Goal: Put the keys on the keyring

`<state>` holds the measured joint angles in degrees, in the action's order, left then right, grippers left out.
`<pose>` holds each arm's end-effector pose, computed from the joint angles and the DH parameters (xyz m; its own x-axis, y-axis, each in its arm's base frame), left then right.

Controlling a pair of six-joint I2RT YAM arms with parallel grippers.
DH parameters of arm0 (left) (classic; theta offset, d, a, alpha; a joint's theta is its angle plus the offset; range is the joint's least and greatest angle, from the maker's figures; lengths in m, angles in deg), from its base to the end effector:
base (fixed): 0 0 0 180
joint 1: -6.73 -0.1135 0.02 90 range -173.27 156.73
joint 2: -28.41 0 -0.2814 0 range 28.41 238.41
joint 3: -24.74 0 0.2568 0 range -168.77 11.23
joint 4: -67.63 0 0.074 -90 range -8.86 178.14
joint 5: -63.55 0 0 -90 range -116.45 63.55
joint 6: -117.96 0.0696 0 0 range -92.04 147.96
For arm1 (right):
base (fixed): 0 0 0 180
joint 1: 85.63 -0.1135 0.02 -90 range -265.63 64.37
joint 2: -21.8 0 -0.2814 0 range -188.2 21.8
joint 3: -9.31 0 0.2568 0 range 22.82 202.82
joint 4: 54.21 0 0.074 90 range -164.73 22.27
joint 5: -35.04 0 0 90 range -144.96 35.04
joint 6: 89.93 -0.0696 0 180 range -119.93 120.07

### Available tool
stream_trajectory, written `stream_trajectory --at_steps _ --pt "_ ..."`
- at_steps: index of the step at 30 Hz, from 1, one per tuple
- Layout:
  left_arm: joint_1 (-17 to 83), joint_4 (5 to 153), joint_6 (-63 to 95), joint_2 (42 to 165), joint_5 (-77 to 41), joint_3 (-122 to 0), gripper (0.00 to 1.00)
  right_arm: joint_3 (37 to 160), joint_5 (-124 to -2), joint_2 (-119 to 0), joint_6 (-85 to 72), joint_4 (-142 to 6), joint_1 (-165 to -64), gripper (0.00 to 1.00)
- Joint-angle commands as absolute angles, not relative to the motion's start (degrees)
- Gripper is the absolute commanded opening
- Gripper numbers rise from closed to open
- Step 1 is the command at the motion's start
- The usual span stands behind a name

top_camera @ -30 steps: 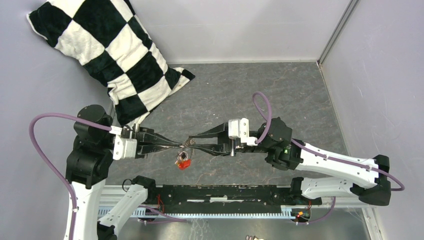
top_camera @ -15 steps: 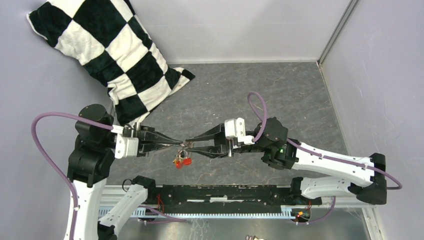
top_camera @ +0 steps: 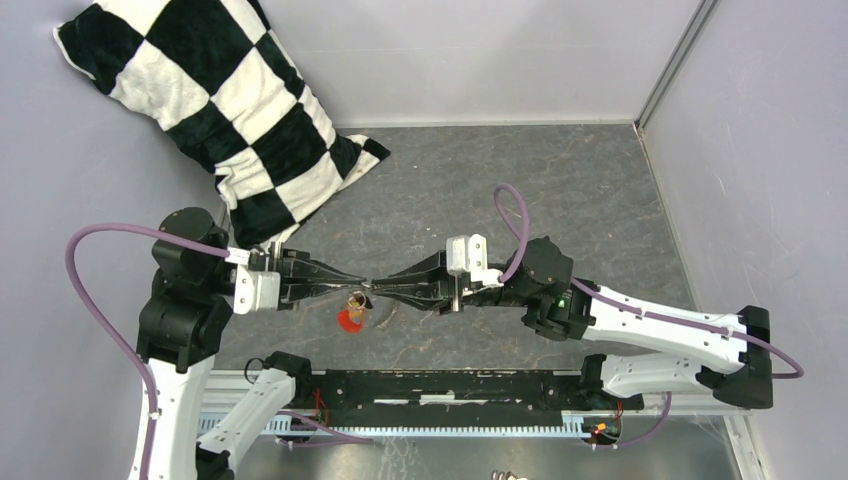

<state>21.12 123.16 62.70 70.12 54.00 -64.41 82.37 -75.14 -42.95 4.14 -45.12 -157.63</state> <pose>0.0491 -0.0835 0.4778 0.4504 -0.0180 -0.8927 0.8887 -0.0873 0.4501 0.0659 0.2804 0.4468 0.1628 0.2853 -0.9445 -0.9853 -0.0028 -0.1706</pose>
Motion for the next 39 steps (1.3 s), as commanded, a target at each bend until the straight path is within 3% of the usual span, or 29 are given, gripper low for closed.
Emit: stream_trajectory --at_steps 1,10,13,16,19,24,32,39 --pt "21.23 121.17 60.57 69.73 53.82 -64.38 0.02 81.76 -72.0 -42.55 3.18 -41.05 -157.86 0.16" --pt "21.23 121.13 61.61 67.93 50.6 -60.46 0.02 81.64 -68.33 -42.93 1.88 -39.42 -157.88 0.18" --pt "21.23 119.72 59.73 67.25 49.77 -59.22 0.02 81.7 -66.92 -43.38 1.61 -39.74 -157.95 0.27" --pt "21.23 112.96 53.33 65.45 48.37 -56.68 0.02 81.58 -64.85 -43.52 1.7 -40.42 -157.98 0.19" --pt "21.23 109.58 51.5 64.15 48.09 -55.27 0.02 81.27 -63.13 -43.22 2.3 -40.52 -158.1 0.03" --pt "21.23 109.54 50.97 63.78 46.74 -55.01 0.02 82.03 -61.36 -42.18 5.29 -44.66 -158.16 0.01" --pt "21.23 124.64 66.09 63.48 43.46 -57.71 0.38 91.98 -62.16 -45.23 11.91 -63.66 -158.25 0.01" --pt "21.23 147.07 78.81 72.58 34.33 -63.97 0.47 101.19 -61.16 -50.94 14.94 -77.56 -158.66 0.01"
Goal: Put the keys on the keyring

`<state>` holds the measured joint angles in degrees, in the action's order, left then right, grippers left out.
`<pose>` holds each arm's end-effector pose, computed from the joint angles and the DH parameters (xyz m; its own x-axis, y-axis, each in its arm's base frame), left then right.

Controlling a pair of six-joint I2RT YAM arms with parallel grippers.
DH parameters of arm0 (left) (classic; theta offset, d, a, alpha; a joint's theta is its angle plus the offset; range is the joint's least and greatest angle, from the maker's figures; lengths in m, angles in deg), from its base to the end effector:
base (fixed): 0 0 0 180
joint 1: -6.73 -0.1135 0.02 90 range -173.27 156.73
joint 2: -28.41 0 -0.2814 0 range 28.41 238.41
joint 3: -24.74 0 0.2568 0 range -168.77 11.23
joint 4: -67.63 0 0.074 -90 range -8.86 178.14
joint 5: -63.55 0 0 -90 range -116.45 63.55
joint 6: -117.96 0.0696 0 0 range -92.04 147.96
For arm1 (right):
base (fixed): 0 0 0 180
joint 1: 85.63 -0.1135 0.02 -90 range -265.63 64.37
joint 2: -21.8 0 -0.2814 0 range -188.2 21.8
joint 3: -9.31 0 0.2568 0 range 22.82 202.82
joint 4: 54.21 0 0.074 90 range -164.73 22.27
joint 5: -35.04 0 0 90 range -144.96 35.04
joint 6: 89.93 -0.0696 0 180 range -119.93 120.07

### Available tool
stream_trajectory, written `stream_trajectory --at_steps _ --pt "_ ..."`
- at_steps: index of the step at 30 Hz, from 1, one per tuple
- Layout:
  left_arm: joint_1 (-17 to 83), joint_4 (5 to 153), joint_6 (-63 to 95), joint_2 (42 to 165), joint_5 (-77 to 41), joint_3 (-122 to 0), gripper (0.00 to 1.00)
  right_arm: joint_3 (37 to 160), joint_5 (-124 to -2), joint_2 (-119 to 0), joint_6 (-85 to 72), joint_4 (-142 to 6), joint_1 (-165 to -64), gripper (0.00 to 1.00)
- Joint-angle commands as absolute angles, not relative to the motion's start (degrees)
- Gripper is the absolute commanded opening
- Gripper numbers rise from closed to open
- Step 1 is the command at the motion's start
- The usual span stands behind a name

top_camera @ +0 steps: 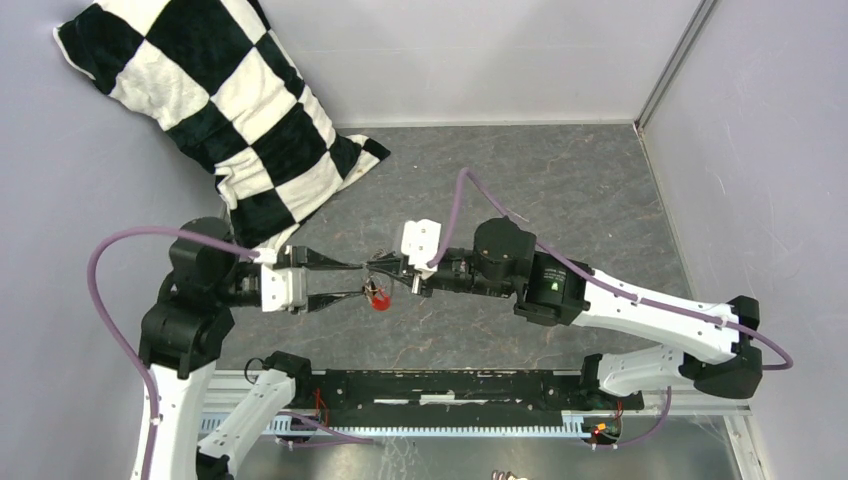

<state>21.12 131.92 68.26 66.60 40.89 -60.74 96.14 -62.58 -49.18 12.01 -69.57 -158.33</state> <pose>0.0513 -0.0795 0.4467 0.3988 0.1549 -0.9038 0.9081 0.0703 0.4128 0.0858 0.3067 0.4509 0.2064 -0.0268 -0.9781 -0.9639 0.1662 -0.2080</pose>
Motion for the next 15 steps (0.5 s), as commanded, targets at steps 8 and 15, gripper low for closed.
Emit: stream_trajectory --at_steps 8,15 --pt "21.23 151.1 82.82 75.59 32.92 -64.95 0.48 103.94 -59.88 -52.27 17.16 -82.16 -159.3 0.01" --pt "21.23 153.12 87.09 74.87 32.64 -65.43 0.46 105.18 -60.52 -53.18 18.17 -84.05 -159.53 0.01"
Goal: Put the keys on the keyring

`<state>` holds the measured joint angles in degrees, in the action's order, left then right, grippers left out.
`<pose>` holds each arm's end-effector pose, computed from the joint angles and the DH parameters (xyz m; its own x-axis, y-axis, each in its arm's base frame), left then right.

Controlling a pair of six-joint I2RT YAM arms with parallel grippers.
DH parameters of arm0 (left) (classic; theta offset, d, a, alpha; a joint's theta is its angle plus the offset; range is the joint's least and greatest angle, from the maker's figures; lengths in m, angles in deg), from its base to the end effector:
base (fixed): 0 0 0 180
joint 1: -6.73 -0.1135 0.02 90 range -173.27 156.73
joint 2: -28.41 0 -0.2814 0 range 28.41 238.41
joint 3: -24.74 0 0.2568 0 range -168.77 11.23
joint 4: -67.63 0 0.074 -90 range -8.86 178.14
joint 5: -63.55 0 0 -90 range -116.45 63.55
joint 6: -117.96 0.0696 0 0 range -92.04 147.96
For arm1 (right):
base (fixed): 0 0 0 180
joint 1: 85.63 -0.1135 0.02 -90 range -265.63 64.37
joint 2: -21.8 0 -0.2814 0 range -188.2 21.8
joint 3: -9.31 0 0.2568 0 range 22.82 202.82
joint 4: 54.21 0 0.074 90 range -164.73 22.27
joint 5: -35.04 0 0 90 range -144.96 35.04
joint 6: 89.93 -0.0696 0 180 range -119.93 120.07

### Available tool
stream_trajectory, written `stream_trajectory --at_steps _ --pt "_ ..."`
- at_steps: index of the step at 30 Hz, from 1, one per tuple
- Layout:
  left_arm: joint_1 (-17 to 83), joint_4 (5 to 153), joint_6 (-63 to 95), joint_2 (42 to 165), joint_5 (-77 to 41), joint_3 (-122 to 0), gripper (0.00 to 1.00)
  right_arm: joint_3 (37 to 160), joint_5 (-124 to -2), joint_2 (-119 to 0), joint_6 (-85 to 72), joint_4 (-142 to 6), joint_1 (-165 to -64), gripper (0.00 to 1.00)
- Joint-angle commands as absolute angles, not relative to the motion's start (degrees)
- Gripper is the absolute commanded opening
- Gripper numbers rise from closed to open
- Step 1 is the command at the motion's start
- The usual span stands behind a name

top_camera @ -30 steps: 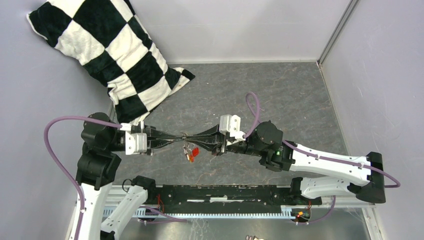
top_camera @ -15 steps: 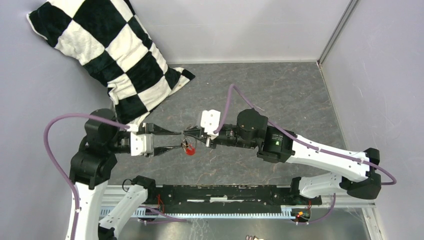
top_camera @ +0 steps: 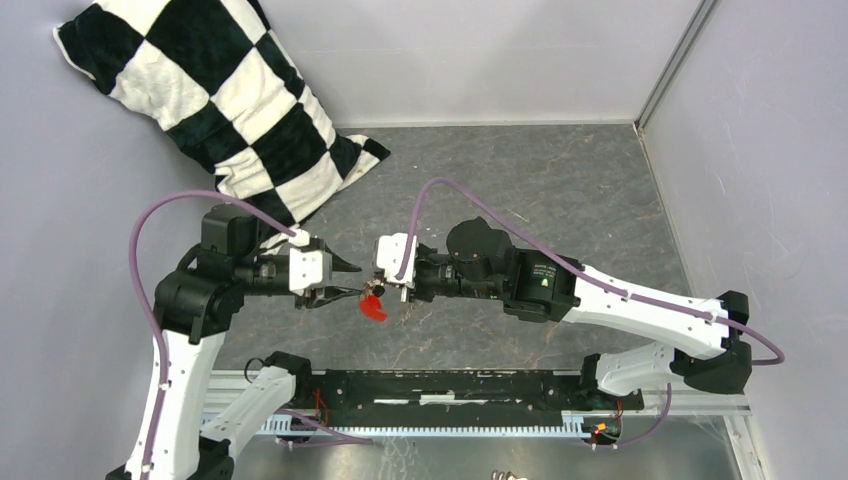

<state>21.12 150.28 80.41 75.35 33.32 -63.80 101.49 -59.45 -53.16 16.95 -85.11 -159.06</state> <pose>0.0840 -0.0836 0.4180 0.2119 0.3577 -0.9095 0.9652 0.0691 0.2521 0.0893 0.3194 0.4274 0.2192 -0.2783 -0.9351 -0.9547 0.1365 -0.2644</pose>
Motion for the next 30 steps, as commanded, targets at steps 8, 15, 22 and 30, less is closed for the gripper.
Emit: stream_trajectory --at_steps 8,15,22,30 --pt "21.23 156.72 93.19 77.02 34.66 -67.85 0.36 104.57 -63.28 -53.16 18.09 -82.27 -159.58 0.01" --pt "21.23 160.06 96.15 79.75 34.25 -72.84 0.4 104.48 -64.82 -53.36 19.03 -83.43 -159.62 0.01" --pt "21.32 165.07 99.31 82.11 35.09 -75.06 0.41 103.01 -64.9 -52.48 19.14 -82.18 -159.63 0.01" --pt "21.4 165.07 98.45 81.62 37.3 -72.74 0.39 103.52 -65.67 -53.32 18.55 -81.9 -159.58 0.01"
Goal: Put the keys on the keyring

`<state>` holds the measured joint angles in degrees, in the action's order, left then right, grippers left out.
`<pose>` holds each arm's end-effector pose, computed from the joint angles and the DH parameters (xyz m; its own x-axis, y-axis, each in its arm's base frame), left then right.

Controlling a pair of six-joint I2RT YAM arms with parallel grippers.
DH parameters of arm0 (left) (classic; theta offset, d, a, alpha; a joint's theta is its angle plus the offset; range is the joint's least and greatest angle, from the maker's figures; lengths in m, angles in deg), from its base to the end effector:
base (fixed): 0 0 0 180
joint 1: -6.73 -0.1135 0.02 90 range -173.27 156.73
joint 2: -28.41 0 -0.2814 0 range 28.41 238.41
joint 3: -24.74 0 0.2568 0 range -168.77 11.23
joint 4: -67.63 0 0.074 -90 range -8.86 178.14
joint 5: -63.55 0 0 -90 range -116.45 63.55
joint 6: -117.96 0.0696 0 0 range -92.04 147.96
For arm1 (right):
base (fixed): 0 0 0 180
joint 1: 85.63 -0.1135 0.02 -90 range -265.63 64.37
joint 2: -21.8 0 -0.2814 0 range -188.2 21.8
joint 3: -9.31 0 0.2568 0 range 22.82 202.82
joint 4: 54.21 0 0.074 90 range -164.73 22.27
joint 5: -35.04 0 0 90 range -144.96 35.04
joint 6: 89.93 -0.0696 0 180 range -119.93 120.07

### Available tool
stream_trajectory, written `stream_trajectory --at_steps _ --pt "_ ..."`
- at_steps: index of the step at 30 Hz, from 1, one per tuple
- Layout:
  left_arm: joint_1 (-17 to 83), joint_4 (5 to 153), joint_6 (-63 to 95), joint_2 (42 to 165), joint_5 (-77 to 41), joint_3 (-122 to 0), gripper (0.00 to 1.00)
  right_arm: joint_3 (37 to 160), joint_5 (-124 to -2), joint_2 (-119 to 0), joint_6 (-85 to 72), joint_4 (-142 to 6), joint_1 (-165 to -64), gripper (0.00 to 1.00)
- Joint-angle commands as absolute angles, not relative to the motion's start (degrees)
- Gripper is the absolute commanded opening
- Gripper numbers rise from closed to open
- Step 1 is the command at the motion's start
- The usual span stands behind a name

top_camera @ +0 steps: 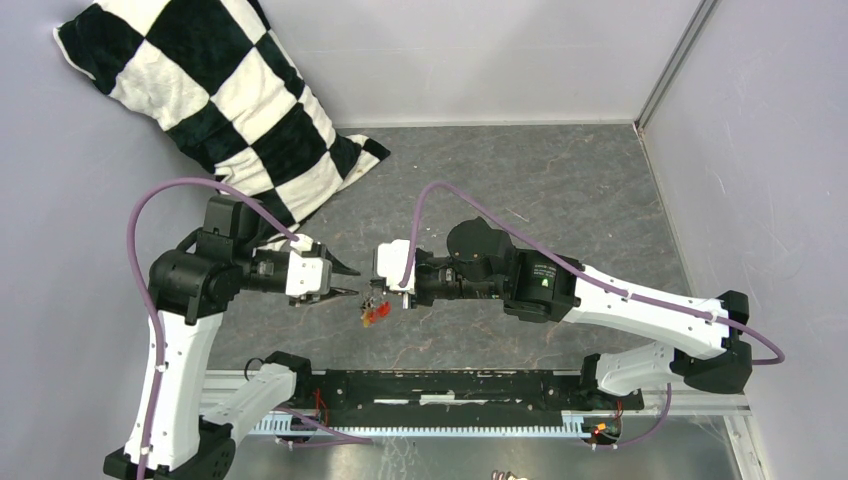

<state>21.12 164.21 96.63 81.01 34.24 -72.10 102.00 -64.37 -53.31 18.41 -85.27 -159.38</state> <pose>0.0809 -0.0834 0.4307 0.3151 0.3899 -0.8653 0.9462 -0.0589 0.3180 0.0818 0.3212 0.4298 0.2501 -0.2513 -0.9350 -0.9618 0.0467 -0.2698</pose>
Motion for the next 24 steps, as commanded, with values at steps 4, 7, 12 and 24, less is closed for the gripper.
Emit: stream_trajectory --at_steps 4,7,12,24 --pt "21.36 164.77 98.36 82.58 37.52 -73.24 0.34 104.7 -66.15 -54.51 18.3 -82.79 -159.67 0.01" --pt "21.4 164.52 98.33 82.79 37.45 -72.61 0.33 105.08 -66.45 -54.84 18.1 -82.56 -159.62 0.01" --pt "21.4 164.5 97.59 82.69 37.6 -71.75 0.38 105.48 -66.17 -55.61 17.91 -82.36 -159.61 0.01" --pt "21.76 164.99 96.52 82.9 35.01 -69.91 0.37 106.7 -64.91 -56.76 17.39 -82.37 -159.61 0.01"
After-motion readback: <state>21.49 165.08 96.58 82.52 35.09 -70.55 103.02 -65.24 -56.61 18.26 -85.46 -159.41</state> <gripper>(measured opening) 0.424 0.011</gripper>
